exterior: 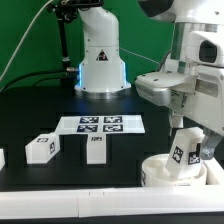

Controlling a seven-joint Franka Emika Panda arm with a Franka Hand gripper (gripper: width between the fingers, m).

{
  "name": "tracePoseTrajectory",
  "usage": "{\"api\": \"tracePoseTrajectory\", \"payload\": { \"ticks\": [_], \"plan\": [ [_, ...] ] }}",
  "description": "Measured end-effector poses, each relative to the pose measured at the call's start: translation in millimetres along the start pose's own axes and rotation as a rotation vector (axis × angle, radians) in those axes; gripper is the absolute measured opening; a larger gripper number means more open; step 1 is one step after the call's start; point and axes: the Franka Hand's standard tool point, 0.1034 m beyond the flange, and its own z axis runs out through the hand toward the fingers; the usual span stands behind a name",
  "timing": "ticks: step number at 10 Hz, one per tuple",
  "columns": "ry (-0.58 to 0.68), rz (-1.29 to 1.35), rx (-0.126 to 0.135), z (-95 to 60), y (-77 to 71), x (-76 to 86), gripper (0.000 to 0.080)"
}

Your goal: Assemble stool

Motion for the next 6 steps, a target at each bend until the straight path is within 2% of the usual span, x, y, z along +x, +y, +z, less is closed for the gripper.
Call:
{"api": "tracePoseTrajectory", "payload": {
  "ticks": [1, 2, 3, 4, 6],
  "plan": [
    [-0.006, 0.014, 0.000, 0.0, -0.1, -0.3, 0.0553],
    [-0.048, 0.037, 0.000, -0.3, -1.5, 6.3, 0.0371],
    [-0.081, 0.019, 0.003, -0.5, -3.5, 13.7, 0.0371],
    [-0.079, 0.016, 0.005, -0.1, -3.6, 10.9, 0.0335],
    [-0.079, 0.054, 0.004, 0.1, -3.6, 10.0, 0.0335]
  ]
}}
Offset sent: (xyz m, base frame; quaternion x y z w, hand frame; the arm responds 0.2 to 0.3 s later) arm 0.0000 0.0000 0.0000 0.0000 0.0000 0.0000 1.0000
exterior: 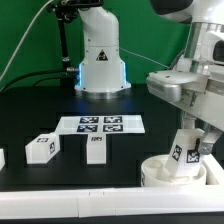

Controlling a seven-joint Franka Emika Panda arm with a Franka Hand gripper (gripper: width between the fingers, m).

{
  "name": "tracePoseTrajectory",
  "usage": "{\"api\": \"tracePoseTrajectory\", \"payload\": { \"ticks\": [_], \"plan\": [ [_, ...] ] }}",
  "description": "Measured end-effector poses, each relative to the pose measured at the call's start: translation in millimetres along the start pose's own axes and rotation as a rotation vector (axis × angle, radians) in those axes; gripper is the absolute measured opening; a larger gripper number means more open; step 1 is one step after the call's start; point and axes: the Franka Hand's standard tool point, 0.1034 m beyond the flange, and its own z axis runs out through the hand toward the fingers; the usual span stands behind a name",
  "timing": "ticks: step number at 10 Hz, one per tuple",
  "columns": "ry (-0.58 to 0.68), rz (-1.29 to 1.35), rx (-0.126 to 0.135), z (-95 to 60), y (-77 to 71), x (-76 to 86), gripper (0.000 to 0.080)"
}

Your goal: Assemble stool

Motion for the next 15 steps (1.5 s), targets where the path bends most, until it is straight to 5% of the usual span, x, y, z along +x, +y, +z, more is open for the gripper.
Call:
{"api": "tracePoseTrajectory", "payload": {
  "ticks": [2, 6, 7, 8, 9, 15],
  "plan": [
    [0.002, 0.048, 0.001, 0.2, -0.1, -0.8, 0.0335],
    [0.005, 0.554, 0.051, 0.7, 4.8, -0.7, 0.0337],
    [-0.022, 0.688, 0.122, 0.6, 1.8, -1.8, 0.0337],
    [-0.025, 0.761, 0.148, 0.2, 7.5, -3.1, 0.0337],
    [-0.014, 0.792, 0.133, 1.0, 9.6, -0.6, 0.0337],
    [-0.013, 1.273, 0.145, 2.6, 12.4, -4.5, 0.0337]
  ]
}}
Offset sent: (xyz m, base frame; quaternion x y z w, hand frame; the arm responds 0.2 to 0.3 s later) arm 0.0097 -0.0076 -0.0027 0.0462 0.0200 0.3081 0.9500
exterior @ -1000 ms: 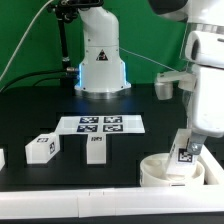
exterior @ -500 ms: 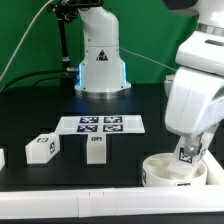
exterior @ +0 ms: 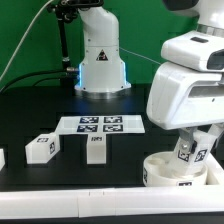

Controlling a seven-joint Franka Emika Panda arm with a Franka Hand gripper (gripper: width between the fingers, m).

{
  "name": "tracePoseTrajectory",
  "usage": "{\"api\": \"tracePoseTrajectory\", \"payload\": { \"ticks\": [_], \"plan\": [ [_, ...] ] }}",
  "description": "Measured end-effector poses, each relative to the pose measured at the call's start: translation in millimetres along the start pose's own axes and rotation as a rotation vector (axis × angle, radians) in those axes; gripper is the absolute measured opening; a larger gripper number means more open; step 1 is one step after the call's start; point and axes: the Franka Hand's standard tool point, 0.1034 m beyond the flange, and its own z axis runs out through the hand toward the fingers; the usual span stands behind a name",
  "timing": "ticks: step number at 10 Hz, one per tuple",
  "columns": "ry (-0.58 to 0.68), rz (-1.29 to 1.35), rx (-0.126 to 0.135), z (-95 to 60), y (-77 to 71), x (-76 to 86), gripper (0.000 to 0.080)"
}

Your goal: Assemble stool

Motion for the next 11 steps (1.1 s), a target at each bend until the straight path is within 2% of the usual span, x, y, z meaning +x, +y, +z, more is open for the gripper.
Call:
{"api": "tracePoseTrajectory", "payload": {
  "ticks": [2, 3, 4, 9, 10, 11],
  "plan": [
    [0.037, 0.248, 0.030, -0.8, 16.8, 3.5, 0.0337],
    [0.028, 0.368, 0.071, 2.1, 20.8, 2.6, 0.0337],
    [0.029, 0.449, 0.095, 2.8, 23.3, 2.9, 0.0337],
    [0.017, 0.733, 0.101, 2.1, 19.4, 4.5, 0.0337],
    [0.015, 0.828, 0.109, 1.9, 18.9, 5.2, 0.0337],
    [0.019, 0.974, 0.128, 3.5, 21.8, 5.5, 0.0337]
  ]
}}
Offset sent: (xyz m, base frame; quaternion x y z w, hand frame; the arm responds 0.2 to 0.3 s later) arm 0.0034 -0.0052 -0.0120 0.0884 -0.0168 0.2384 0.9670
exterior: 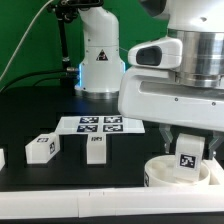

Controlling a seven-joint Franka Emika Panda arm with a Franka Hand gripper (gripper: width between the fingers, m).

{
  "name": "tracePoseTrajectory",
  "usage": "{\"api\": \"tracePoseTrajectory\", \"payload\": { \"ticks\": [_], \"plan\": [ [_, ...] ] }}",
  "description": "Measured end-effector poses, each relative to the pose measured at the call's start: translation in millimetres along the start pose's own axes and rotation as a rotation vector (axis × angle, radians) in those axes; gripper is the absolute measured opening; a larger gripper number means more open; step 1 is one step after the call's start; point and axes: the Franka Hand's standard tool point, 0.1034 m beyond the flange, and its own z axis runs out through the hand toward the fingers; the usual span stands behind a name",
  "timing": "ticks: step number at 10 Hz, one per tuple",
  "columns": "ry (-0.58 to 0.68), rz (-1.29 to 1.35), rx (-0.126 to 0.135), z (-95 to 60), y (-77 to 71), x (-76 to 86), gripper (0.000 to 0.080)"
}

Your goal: Assemble stool

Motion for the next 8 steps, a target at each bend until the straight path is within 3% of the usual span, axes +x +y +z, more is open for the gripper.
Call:
{"api": "tracePoseTrajectory", "payload": {
  "ticks": [2, 4, 8],
  "plan": [
    [-0.008, 0.283, -0.004, 1.8, -0.7, -3.9, 0.0337],
    [-0.063, 0.550, 0.038, 3.9, 6.8, -2.0, 0.0337],
    [-0.092, 0.947, 0.084, 4.0, 10.8, -10.9, 0.0337]
  ]
}}
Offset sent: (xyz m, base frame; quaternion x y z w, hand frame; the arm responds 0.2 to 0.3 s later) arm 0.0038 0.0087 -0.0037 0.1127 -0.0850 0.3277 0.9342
